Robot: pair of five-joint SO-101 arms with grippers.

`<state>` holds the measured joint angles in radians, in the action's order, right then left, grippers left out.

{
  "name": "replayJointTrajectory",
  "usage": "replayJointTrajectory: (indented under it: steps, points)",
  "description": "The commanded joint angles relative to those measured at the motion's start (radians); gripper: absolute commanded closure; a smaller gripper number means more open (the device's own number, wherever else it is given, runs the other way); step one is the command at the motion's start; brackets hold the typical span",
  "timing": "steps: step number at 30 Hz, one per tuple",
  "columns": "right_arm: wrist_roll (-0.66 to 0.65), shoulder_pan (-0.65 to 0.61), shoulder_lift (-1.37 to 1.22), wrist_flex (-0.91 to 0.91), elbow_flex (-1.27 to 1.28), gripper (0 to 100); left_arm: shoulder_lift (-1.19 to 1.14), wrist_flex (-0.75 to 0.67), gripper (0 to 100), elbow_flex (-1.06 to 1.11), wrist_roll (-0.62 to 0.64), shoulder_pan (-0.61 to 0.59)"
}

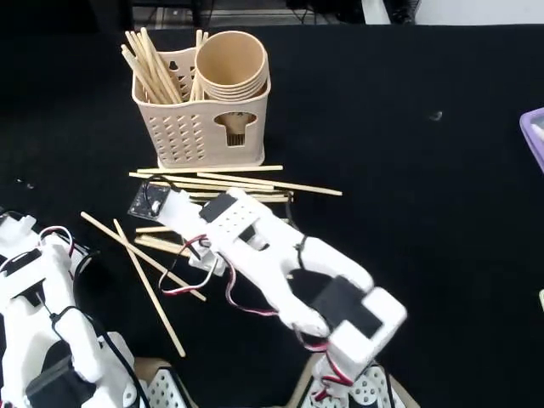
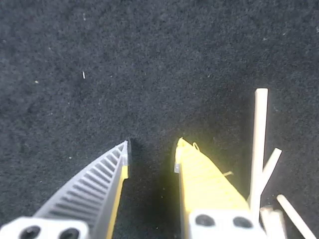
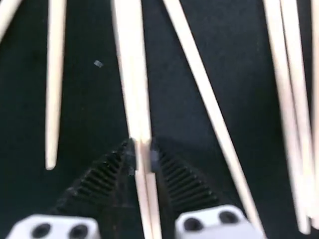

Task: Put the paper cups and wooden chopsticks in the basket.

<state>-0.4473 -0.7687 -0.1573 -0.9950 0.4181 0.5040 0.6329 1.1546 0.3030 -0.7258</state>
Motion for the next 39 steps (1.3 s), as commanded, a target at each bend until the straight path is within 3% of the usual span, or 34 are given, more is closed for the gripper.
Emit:
replayJointTrajectory:
  steps: [1,5,9,16,22,25,27,39]
  points:
    - [-0.008,0.020,0.154,-0.064,0.007,98.8,0.029,-0.012,84,-0.002,0.008,-0.002]
    - [0.008,0.018,0.262,-0.089,0.050,98.8,0.029,-0.012,84,-0.002,0.008,-0.002]
    - [0.100,-0.015,0.255,0.034,0.113,98.2,0.029,-0.012,84,-0.002,0.008,-0.002]
    - [0.138,-0.100,0.048,0.175,0.064,80.0,0.029,-0.012,84,-0.002,0.008,-0.002]
    - [0.133,-0.089,-0.128,0.160,-0.062,85.6,0.029,-0.012,84,-0.002,0.008,-0.002]
    - [0.138,-0.084,-0.130,0.101,-0.107,98.0,0.029,-0.012,84,-0.002,0.008,-0.002]
    - [0.140,-0.072,-0.116,0.057,-0.116,97.9,0.029,-0.012,84,-0.002,0.008,-0.002]
    - [0.135,0.120,0.358,-0.120,-0.068,98.8,0.029,-0.012,84,-0.004,0.008,-0.002]
